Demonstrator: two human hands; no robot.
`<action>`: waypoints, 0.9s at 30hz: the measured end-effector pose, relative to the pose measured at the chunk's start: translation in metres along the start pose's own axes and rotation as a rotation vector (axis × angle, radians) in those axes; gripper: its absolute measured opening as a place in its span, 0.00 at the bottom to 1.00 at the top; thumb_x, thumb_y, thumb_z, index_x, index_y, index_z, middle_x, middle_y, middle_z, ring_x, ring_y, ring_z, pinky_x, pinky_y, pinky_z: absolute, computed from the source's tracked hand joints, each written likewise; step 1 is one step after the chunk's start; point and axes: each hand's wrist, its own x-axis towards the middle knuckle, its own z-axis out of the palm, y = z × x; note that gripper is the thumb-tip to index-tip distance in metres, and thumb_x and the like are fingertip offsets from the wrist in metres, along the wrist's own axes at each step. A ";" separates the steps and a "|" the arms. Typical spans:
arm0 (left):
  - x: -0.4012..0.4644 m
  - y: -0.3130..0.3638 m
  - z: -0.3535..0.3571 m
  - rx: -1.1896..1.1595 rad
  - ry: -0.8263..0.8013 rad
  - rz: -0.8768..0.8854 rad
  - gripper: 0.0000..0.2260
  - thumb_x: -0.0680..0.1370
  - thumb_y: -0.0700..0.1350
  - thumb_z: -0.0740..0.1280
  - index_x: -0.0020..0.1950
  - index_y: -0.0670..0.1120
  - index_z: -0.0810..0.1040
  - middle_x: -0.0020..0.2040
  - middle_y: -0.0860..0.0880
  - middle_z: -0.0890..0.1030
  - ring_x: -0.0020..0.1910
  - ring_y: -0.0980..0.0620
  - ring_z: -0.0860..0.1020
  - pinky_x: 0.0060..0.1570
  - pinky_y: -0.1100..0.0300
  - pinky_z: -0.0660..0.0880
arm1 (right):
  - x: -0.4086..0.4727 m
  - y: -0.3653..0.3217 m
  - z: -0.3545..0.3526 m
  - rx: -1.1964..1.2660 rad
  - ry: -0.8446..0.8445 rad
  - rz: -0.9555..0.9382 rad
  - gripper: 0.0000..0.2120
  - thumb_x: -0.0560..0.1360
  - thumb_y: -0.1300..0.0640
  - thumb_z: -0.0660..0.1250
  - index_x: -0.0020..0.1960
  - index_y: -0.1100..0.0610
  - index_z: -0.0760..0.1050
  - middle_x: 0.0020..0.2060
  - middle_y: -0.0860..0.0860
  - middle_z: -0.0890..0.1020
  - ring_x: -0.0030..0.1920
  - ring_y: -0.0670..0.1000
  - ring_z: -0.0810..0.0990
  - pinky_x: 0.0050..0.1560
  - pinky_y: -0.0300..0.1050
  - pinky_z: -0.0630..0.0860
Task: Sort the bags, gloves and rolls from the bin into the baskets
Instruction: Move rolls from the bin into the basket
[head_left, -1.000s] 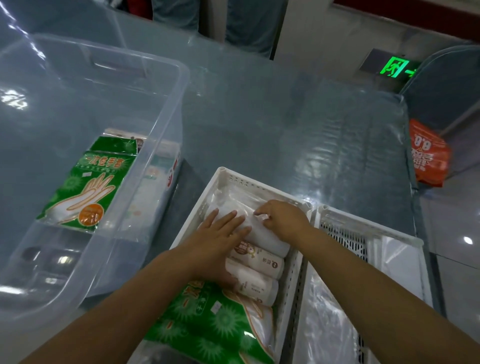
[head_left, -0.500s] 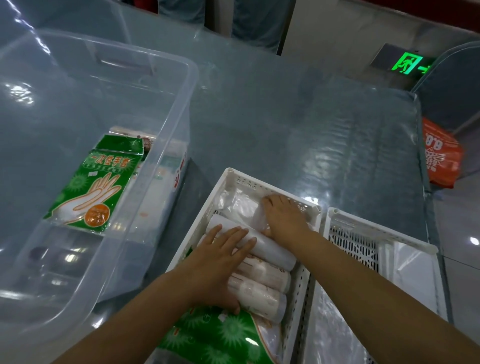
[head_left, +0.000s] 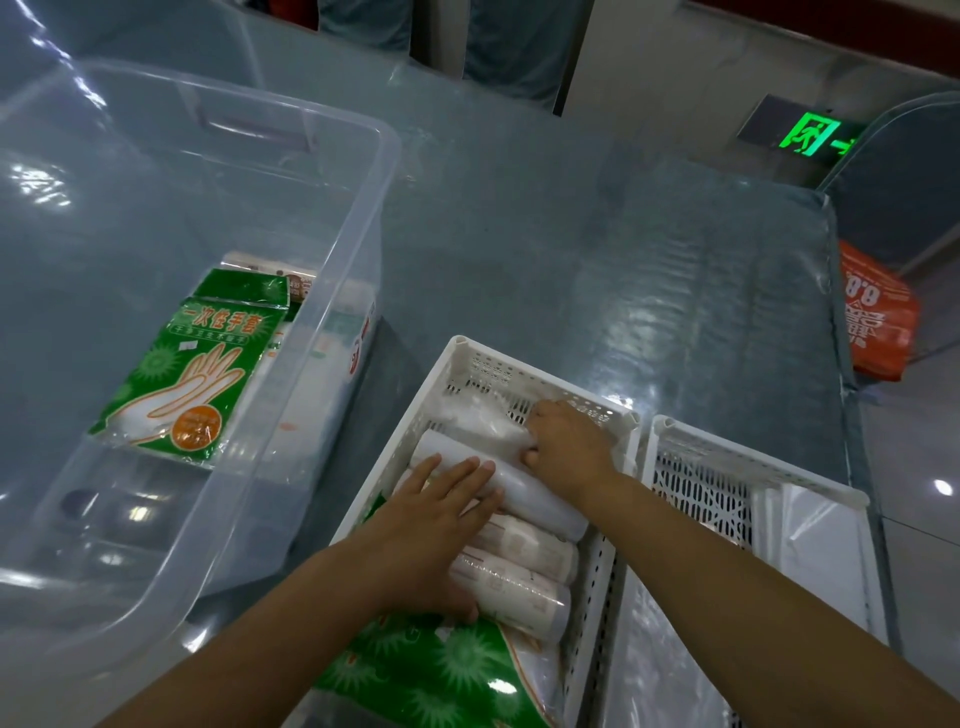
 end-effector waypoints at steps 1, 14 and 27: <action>0.000 0.000 -0.001 -0.002 0.000 0.004 0.49 0.65 0.70 0.63 0.76 0.51 0.42 0.73 0.49 0.33 0.69 0.52 0.28 0.63 0.51 0.23 | 0.000 0.000 -0.002 0.014 -0.008 0.000 0.09 0.70 0.56 0.67 0.48 0.58 0.78 0.48 0.54 0.80 0.48 0.54 0.77 0.41 0.44 0.71; 0.036 -0.004 -0.019 0.113 0.015 0.067 0.41 0.65 0.65 0.65 0.74 0.55 0.55 0.77 0.42 0.42 0.75 0.44 0.39 0.68 0.42 0.32 | -0.009 0.026 -0.078 0.156 0.572 0.215 0.09 0.66 0.60 0.70 0.31 0.60 0.72 0.27 0.55 0.75 0.28 0.54 0.70 0.29 0.42 0.61; 0.071 -0.013 -0.025 0.170 0.002 0.073 0.39 0.73 0.57 0.65 0.76 0.55 0.44 0.77 0.48 0.43 0.75 0.49 0.41 0.67 0.46 0.33 | -0.038 0.044 -0.077 0.170 0.601 0.295 0.09 0.68 0.58 0.70 0.33 0.60 0.73 0.29 0.55 0.77 0.29 0.56 0.73 0.30 0.44 0.65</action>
